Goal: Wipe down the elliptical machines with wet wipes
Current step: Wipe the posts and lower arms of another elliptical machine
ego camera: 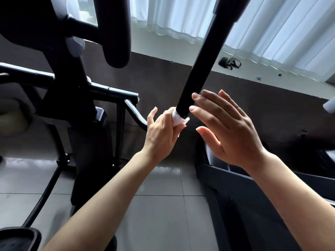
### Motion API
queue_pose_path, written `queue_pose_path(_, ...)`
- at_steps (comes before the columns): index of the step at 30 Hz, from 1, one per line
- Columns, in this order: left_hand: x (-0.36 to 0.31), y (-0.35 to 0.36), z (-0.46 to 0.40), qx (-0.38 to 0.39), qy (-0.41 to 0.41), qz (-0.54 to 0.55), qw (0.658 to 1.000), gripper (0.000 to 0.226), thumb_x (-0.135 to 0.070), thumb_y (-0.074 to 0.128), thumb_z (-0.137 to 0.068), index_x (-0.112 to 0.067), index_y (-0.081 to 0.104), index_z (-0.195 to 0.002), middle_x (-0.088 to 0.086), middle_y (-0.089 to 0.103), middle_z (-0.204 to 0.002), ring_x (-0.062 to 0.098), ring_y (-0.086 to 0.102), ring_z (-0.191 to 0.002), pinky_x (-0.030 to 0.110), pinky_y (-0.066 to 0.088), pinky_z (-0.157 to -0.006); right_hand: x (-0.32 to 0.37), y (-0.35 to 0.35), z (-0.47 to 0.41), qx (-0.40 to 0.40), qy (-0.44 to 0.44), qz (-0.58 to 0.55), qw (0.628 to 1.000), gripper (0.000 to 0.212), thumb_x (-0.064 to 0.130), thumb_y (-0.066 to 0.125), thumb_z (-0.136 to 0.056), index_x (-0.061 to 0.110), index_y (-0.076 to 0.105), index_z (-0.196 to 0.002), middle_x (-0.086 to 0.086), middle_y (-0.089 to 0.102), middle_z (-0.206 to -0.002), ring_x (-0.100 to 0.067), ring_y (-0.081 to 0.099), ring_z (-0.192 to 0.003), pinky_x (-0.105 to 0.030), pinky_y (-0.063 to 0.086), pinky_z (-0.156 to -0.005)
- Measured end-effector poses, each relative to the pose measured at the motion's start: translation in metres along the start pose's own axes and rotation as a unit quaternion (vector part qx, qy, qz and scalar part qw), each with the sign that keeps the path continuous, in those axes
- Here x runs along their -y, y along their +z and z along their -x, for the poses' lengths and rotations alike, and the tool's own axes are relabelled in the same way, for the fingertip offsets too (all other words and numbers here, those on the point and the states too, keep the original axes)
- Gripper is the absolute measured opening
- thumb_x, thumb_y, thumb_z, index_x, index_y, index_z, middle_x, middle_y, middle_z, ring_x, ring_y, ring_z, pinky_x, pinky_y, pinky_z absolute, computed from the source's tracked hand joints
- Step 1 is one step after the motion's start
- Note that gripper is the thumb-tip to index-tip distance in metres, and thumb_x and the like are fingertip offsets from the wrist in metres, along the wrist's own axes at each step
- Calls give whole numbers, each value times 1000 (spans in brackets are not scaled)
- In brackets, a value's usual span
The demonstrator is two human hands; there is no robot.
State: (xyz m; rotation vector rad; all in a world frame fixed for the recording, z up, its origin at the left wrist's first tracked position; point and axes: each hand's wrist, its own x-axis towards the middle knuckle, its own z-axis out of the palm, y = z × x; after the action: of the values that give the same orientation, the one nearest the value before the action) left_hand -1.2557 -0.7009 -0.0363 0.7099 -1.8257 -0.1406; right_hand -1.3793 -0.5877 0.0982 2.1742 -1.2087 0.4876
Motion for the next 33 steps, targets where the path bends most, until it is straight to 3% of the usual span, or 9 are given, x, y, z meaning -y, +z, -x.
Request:
queue_pose_path(4, -22, 1, -14, -58, -34, 48, 997, 40, -41, 35, -104, -5, 38, -124, 18, 65, -119, 20, 53, -100, 51, 37, -101, -2, -4, -4, -11, 9, 9, 1000, 34, 22, 49, -102, 4, 62, -127, -13, 50, -144, -27, 42, -138, -46, 29, -118)
queue_pose_path(7, -3, 12, 14, -45, -57, 14, 997, 38, -43, 35, -104, -10, 39, -122, 11, 65, -117, 17, 54, -104, 47, 30, -108, -2, -3, -1, -8, 20, 18, 1000, 33, 23, 49, -102, 5, 64, -125, -13, 51, -143, -26, 43, -138, -46, 28, -118)
queue_pose_path(11, 24, 18, 40, -11, -97, -41, 994, 29, -34, 46, -97, -16, 43, -118, 3, 65, -113, 16, 55, -108, 57, 29, -106, -4, -6, 6, -4, 24, 34, 999, 33, 25, 50, -101, 5, 65, -123, -12, 54, -141, -25, 44, -136, -45, 29, -118)
queue_pose_path(16, 5, 13, 26, -23, -73, -34, 996, 41, -46, 29, -105, -12, 41, -123, 5, 64, -119, 21, 60, -111, 63, 30, -105, -7, -12, 8, -38, 43, 16, 998, 32, 15, 51, -99, 3, 60, -127, -12, 55, -140, -27, 46, -135, -48, 31, -116)
queue_pose_path(20, -34, 7, -12, -56, -86, 13, 995, 54, -49, 24, -104, -8, 30, -140, 14, 54, -139, 26, 55, -124, 59, 17, -112, -7, -13, 6, -46, 45, -8, 998, 34, 10, 52, -97, 5, 55, -130, -12, 53, -142, -27, 44, -137, -49, 29, -117)
queue_pose_path(24, -68, -4, -78, -143, -40, 40, 988, 54, -41, 25, -105, -4, 23, -145, 21, 43, -148, 26, 40, -136, 50, 27, -114, -9, -16, 1, -78, 48, -12, 996, 35, 8, 53, -95, 6, 55, -130, -11, 52, -143, -26, 43, -138, -49, 29, -117)
queue_pose_path(28, -69, -9, -101, -156, 9, 67, 986, 58, -25, 50, -99, -6, 21, -146, 24, 37, -150, 28, 40, -137, 27, 35, -111, -9, -22, -1, -137, 76, -33, 987, 33, 6, 51, -95, 8, 54, -128, -7, 50, -142, -26, 44, -137, -46, 30, -116)
queue_pose_path(30, -64, -6, -89, -147, 21, 49, 988, 61, -19, 53, -98, -9, 19, -148, 21, 31, -154, 26, 35, -141, 27, 37, -111, -7, -22, 0, -133, 76, -33, 988, 33, 6, 52, -95, 7, 55, -127, -8, 50, -142, -25, 44, -137, -46, 31, -116)
queue_pose_path(33, -50, 4, -51, -128, 30, -5, 991, 63, -16, 52, -99, -6, 17, -150, 20, 23, -156, 28, 29, -144, 37, 43, -109, -3, -18, 6, -105, 85, -19, 991, 35, 7, 55, -94, 5, 60, -128, -10, 50, -144, -25, 44, -137, -45, 30, -117)
